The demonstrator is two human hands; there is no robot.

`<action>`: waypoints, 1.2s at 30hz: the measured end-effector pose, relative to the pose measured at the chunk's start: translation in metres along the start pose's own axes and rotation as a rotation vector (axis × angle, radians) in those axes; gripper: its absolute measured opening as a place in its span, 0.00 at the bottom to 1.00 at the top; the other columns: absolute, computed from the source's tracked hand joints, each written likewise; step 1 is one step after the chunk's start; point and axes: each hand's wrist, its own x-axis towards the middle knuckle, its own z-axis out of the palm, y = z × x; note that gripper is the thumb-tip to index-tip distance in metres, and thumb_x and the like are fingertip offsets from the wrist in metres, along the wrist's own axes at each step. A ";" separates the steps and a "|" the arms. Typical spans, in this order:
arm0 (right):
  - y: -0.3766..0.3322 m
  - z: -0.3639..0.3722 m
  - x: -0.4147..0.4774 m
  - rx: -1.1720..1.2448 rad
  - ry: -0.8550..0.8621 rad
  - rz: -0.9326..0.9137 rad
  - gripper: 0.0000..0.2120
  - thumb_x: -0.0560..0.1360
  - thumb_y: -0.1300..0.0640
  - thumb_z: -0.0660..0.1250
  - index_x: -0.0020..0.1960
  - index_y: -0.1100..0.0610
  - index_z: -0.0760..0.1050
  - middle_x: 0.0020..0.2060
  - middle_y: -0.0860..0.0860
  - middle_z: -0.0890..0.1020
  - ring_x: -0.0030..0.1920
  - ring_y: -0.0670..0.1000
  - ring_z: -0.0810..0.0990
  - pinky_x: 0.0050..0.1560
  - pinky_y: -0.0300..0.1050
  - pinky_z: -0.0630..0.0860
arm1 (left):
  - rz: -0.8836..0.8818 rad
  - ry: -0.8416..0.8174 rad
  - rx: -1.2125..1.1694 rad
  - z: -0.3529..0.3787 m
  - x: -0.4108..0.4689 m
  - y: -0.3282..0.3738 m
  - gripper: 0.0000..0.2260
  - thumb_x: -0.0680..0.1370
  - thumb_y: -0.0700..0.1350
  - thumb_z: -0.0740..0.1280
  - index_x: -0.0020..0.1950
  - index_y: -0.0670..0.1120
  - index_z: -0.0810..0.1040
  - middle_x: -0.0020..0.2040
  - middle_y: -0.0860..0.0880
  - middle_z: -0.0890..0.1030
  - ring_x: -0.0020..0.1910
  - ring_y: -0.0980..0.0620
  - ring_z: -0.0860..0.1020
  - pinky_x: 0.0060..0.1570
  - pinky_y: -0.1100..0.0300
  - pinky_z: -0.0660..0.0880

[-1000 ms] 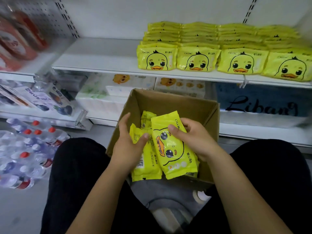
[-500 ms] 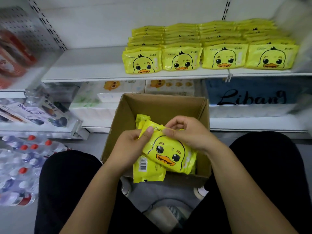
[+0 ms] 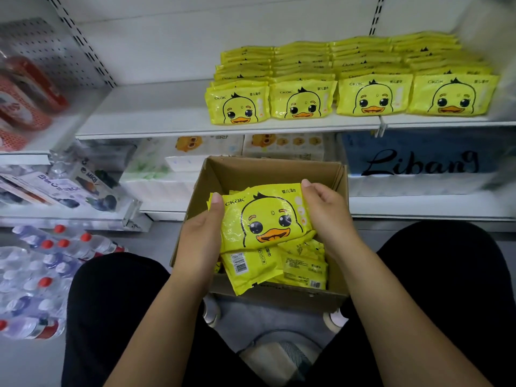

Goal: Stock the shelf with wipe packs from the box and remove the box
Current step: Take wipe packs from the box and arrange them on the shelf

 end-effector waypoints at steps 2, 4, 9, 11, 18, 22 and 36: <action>-0.003 0.002 -0.004 -0.040 0.068 -0.080 0.23 0.83 0.42 0.59 0.46 0.63 0.73 0.37 0.62 0.75 0.36 0.52 0.72 0.38 0.44 0.69 | 0.067 0.030 0.041 0.003 -0.004 0.000 0.27 0.82 0.65 0.58 0.37 0.46 0.81 0.36 0.47 0.84 0.40 0.49 0.80 0.52 0.50 0.79; -0.006 0.002 -0.003 -0.104 0.134 -0.140 0.21 0.84 0.47 0.58 0.44 0.64 0.71 0.33 0.56 0.70 0.33 0.49 0.69 0.32 0.42 0.66 | 0.113 0.043 0.026 0.006 -0.006 0.001 0.26 0.83 0.62 0.58 0.35 0.48 0.80 0.33 0.52 0.82 0.37 0.52 0.77 0.43 0.58 0.75; -0.011 -0.006 0.003 -0.148 0.156 -0.163 0.21 0.84 0.47 0.59 0.45 0.65 0.73 0.31 0.52 0.69 0.34 0.50 0.70 0.38 0.56 0.79 | 0.125 0.027 -0.093 0.008 -0.003 0.001 0.25 0.82 0.63 0.60 0.34 0.51 0.83 0.39 0.47 0.85 0.42 0.48 0.80 0.52 0.48 0.79; -0.012 -0.006 0.003 -0.162 0.189 -0.168 0.21 0.84 0.47 0.59 0.45 0.65 0.74 0.30 0.51 0.69 0.34 0.50 0.70 0.44 0.63 0.80 | 0.121 0.023 -0.086 0.008 -0.001 0.002 0.25 0.82 0.63 0.60 0.33 0.51 0.82 0.39 0.47 0.85 0.41 0.48 0.80 0.49 0.52 0.78; -0.026 -0.002 0.006 -0.088 0.235 -0.167 0.21 0.84 0.47 0.58 0.38 0.58 0.72 0.26 0.46 0.70 0.28 0.47 0.68 0.30 0.40 0.65 | 0.016 -0.109 -0.147 0.009 0.004 0.002 0.22 0.80 0.64 0.62 0.36 0.54 0.87 0.40 0.50 0.87 0.38 0.51 0.86 0.40 0.56 0.80; -0.027 0.009 0.014 0.094 0.265 -0.065 0.23 0.82 0.44 0.62 0.47 0.65 0.77 0.33 0.56 0.77 0.35 0.45 0.72 0.41 0.43 0.70 | 0.012 -0.116 -0.110 0.005 0.013 -0.006 0.30 0.71 0.71 0.68 0.47 0.43 0.83 0.49 0.36 0.85 0.46 0.39 0.85 0.52 0.38 0.80; -0.053 0.071 0.043 0.183 0.272 -0.163 0.04 0.80 0.61 0.68 0.49 0.55 0.82 0.38 0.48 0.86 0.35 0.43 0.84 0.37 0.38 0.82 | 0.124 -0.054 -0.306 -0.028 0.090 0.033 0.21 0.86 0.52 0.59 0.36 0.45 0.75 0.23 0.57 0.77 0.20 0.61 0.73 0.23 0.68 0.69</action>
